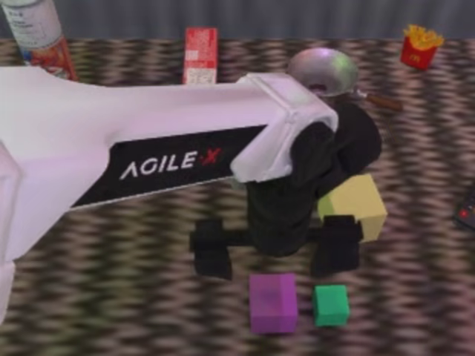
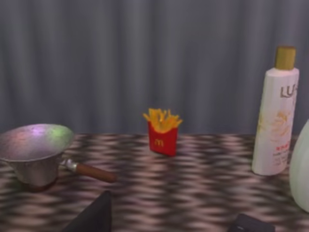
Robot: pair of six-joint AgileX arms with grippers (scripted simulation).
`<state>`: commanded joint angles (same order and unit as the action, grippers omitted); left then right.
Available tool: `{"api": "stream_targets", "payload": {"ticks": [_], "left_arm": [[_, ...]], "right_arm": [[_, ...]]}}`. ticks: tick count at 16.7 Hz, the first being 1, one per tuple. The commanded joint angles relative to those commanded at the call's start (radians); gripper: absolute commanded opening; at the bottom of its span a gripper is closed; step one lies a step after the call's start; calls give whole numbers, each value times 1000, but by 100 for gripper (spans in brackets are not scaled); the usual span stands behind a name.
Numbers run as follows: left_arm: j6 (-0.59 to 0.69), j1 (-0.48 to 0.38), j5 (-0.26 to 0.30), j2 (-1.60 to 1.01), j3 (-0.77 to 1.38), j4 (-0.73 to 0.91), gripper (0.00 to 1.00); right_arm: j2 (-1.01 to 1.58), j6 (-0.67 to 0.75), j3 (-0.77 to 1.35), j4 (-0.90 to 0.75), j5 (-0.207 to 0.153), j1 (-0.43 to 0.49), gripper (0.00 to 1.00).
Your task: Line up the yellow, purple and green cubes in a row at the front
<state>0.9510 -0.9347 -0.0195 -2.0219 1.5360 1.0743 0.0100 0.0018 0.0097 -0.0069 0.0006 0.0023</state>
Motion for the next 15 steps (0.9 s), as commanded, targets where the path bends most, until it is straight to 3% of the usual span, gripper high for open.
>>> {"api": "stream_targets", "payload": {"ticks": [7,15], "left_arm": [[-118,178,-5,337,-275,-183,100],[-440,525,-2,1053,-858,-553,100]], "right_arm": [[343,51,316,-208,1,86,100],[1205,151,934,-639,-1,260,100]]}}
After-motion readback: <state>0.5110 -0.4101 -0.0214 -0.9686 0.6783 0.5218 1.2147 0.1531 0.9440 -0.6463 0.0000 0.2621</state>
